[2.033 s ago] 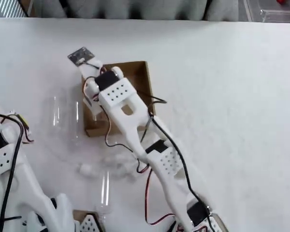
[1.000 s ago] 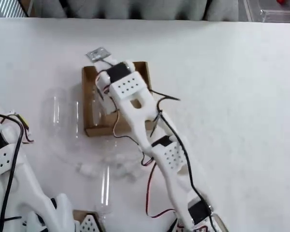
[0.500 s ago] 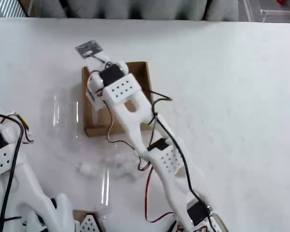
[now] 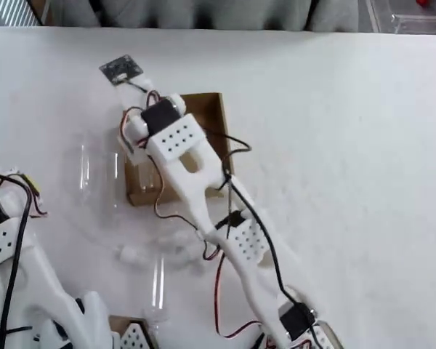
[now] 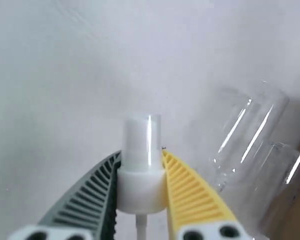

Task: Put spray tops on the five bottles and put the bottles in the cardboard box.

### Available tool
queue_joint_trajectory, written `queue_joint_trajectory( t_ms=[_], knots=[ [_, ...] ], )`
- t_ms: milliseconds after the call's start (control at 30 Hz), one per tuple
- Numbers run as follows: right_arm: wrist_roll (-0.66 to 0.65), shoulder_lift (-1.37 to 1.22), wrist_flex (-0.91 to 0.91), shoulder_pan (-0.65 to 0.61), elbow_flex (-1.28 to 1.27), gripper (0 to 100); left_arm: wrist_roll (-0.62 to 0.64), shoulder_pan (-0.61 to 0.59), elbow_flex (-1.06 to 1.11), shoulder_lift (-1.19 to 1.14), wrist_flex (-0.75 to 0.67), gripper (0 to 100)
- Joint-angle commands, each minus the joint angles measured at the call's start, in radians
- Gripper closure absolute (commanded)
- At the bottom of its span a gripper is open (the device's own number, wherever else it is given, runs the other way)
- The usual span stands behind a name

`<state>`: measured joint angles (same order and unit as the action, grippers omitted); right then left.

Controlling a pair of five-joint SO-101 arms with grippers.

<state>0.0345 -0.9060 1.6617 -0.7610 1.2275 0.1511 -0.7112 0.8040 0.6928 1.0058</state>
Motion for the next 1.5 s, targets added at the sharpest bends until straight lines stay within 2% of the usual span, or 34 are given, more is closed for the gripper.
queue_joint_trajectory(
  t_ms=[0,133,333,500,633,900,1067,1267,1467],
  knots=[
    [0.009,0.027,0.051,-0.019,0.066,92.1,-0.002,-0.054,-0.066,-0.002,-0.054,98],
    [0.018,0.027,0.051,-0.005,0.066,92.1,-0.002,-0.081,-0.069,-0.002,-0.060,98],
    [0.196,-0.001,-0.051,-0.005,0.055,92.2,0.032,-0.142,-0.095,-0.002,-0.089,98],
    [0.199,-0.128,-0.130,-0.008,0.066,92.3,0.063,-0.142,-0.100,-0.004,-0.092,98],
    [0.199,-0.189,-0.148,0.004,0.094,98.1,0.063,-0.148,-0.098,-0.004,-0.092,98],
    [0.198,-0.217,-0.054,0.122,0.106,97.5,0.064,-0.170,-0.092,-0.004,-0.087,98],
    [0.198,-0.197,0.047,0.122,0.144,97.5,0.064,-0.170,-0.089,-0.004,-0.084,98],
    [0.209,-0.114,0.058,0.142,0.272,97.5,0.066,-0.168,-0.089,-0.004,-0.084,98],
    [0.210,-0.081,0.058,0.068,0.304,97.5,0.066,-0.168,-0.089,-0.004,-0.084,98]
  ],
)
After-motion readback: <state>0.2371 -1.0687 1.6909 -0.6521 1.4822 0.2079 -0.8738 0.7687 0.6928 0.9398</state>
